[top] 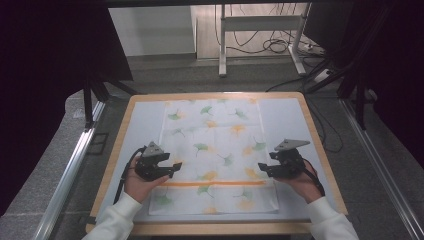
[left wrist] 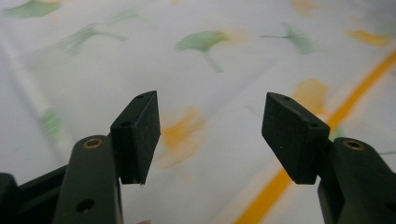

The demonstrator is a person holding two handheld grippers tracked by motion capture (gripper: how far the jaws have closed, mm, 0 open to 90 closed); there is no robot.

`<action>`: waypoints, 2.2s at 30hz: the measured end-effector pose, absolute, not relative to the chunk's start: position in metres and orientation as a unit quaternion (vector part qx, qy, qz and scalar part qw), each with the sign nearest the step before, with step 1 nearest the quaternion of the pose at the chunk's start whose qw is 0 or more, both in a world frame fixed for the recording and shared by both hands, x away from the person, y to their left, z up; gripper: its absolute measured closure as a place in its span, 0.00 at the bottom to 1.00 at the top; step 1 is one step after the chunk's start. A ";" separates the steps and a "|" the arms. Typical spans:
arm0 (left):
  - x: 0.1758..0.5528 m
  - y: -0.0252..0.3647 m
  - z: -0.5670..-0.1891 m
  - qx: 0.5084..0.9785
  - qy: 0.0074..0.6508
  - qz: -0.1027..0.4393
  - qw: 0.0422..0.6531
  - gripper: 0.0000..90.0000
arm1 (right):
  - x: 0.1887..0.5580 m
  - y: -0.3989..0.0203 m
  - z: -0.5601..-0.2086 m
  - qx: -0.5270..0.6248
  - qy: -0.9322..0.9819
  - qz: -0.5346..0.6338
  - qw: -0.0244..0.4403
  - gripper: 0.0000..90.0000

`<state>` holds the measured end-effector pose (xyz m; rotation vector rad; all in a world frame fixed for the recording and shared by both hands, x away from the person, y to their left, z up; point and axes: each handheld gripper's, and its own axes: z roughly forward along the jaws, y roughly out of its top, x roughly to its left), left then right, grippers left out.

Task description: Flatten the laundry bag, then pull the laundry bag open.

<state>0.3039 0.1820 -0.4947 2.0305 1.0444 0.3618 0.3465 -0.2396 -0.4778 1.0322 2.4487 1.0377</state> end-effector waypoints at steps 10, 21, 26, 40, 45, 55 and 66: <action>0.288 0.123 -0.487 0.837 0.351 0.117 0.402 0.39 | 0.331 -0.258 -0.482 0.353 0.851 0.371 0.116 0.65; 0.283 0.083 -0.488 0.855 0.316 0.099 0.399 0.40 | 0.319 -0.259 -0.484 0.347 0.860 0.363 0.091 0.98; 0.287 0.057 -0.489 0.863 0.302 0.085 0.396 0.41 | 0.308 -0.260 -0.489 0.355 0.865 0.344 0.090 0.98; 0.298 0.023 -0.496 0.868 0.297 0.045 0.395 0.42 | 0.315 -0.269 -0.498 0.376 0.863 0.327 0.083 0.98; 0.299 0.024 -0.500 0.870 0.299 0.043 0.389 0.42 | 0.313 -0.265 -0.499 0.373 0.865 0.324 0.082 0.98; 0.305 0.030 -0.510 0.871 0.310 0.045 0.379 0.42 | 0.312 -0.259 -0.503 0.368 0.869 0.324 0.063 0.99; 0.305 0.030 -0.511 0.872 0.310 0.045 0.377 0.42 | 0.320 -0.234 -0.509 0.341 0.883 0.318 0.050 0.99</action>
